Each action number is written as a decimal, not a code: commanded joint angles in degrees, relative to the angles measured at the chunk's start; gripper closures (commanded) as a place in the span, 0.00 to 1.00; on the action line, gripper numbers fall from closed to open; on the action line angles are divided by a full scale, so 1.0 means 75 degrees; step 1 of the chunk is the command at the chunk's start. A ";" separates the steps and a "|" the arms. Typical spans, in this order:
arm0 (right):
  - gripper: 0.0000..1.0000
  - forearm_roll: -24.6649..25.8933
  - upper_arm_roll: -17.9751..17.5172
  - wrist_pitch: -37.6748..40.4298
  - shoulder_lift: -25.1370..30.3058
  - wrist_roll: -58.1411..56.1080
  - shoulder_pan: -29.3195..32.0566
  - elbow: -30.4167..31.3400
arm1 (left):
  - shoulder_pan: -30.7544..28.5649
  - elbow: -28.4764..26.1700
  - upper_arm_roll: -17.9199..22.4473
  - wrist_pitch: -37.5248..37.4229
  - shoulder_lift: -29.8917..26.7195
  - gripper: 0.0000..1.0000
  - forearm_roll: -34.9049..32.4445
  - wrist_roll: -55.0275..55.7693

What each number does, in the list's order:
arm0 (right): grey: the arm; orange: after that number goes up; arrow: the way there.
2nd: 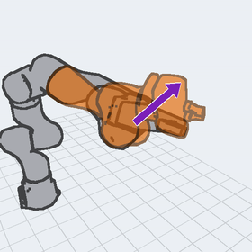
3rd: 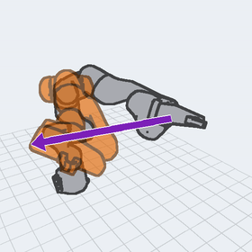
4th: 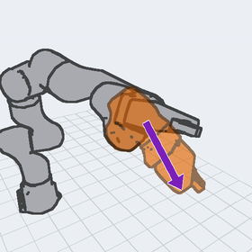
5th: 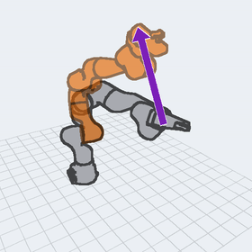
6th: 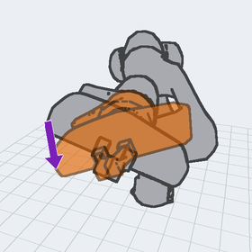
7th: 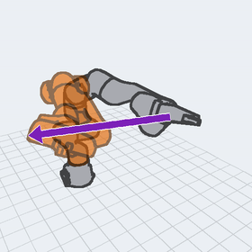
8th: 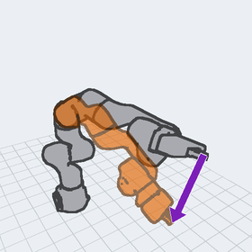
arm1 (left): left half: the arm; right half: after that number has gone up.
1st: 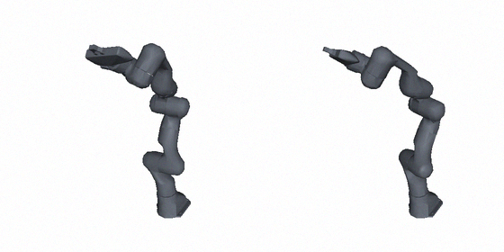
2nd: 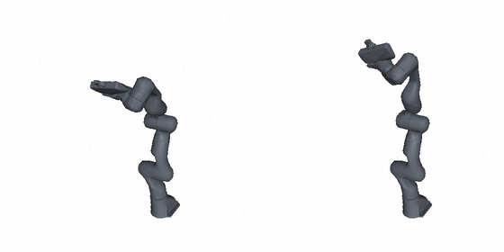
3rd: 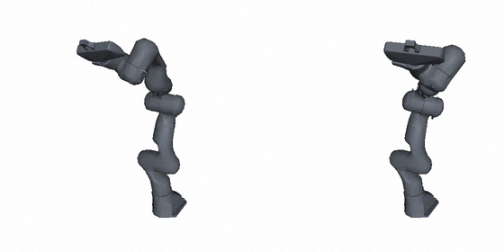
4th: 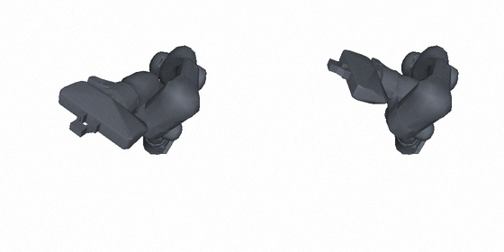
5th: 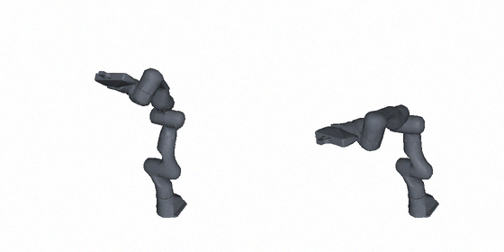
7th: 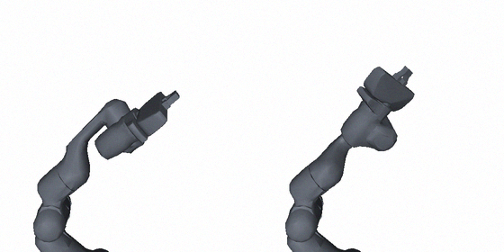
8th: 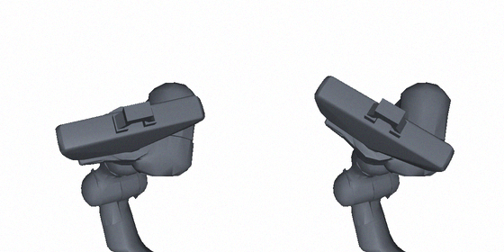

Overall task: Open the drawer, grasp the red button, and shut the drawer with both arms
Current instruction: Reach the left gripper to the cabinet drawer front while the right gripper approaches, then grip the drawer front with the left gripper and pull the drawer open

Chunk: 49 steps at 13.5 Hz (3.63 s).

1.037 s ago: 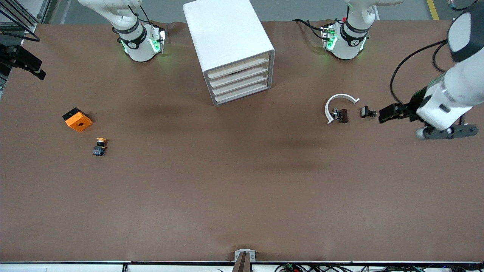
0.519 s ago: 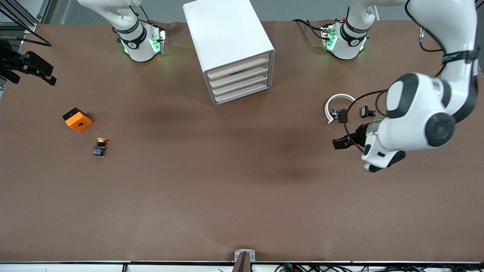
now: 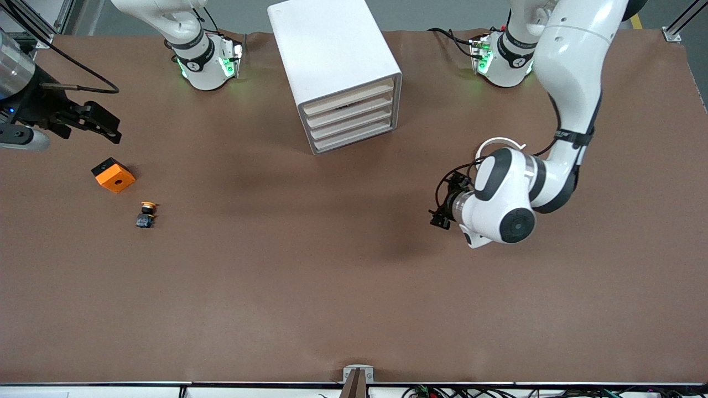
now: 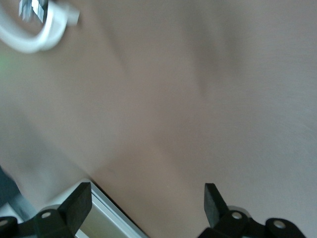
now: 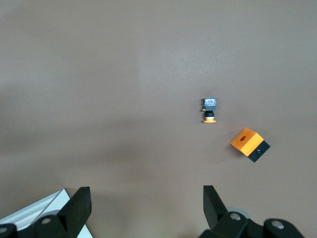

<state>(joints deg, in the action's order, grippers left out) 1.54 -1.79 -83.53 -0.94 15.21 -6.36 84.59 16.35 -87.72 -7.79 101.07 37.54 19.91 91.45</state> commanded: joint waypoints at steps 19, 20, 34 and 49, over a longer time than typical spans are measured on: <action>0.00 -0.1389 0.0039 -0.0535 -0.1563 0.4406 -0.2081 -0.0380 | 0.1347 0.0142 -0.0062 -0.2226 0.1040 0.10 0.4177 0.4892; 0.00 -0.1389 0.0051 -0.0558 -0.1609 0.4406 -0.2081 -0.0380 | 0.1358 0.0141 -0.0062 -0.2226 0.1134 0.17 0.4317 0.4892; 0.00 -0.1389 0.0051 -0.0523 -0.1703 0.4324 -0.1987 -0.0321 | 0.2191 0.0118 -0.0062 -0.2296 0.1299 0.47 0.4682 0.5068; 0.00 -0.1400 0.0051 -0.0570 -0.1703 0.4932 -0.2338 -0.0345 | 0.1641 0.0375 0.0067 -0.2074 0.1357 1.00 0.4775 0.5009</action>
<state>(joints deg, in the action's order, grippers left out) -8.00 -1.52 -88.08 -13.17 49.24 -22.58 83.28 30.33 -86.96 -7.56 84.97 46.90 54.97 129.52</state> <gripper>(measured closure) 0.000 0.859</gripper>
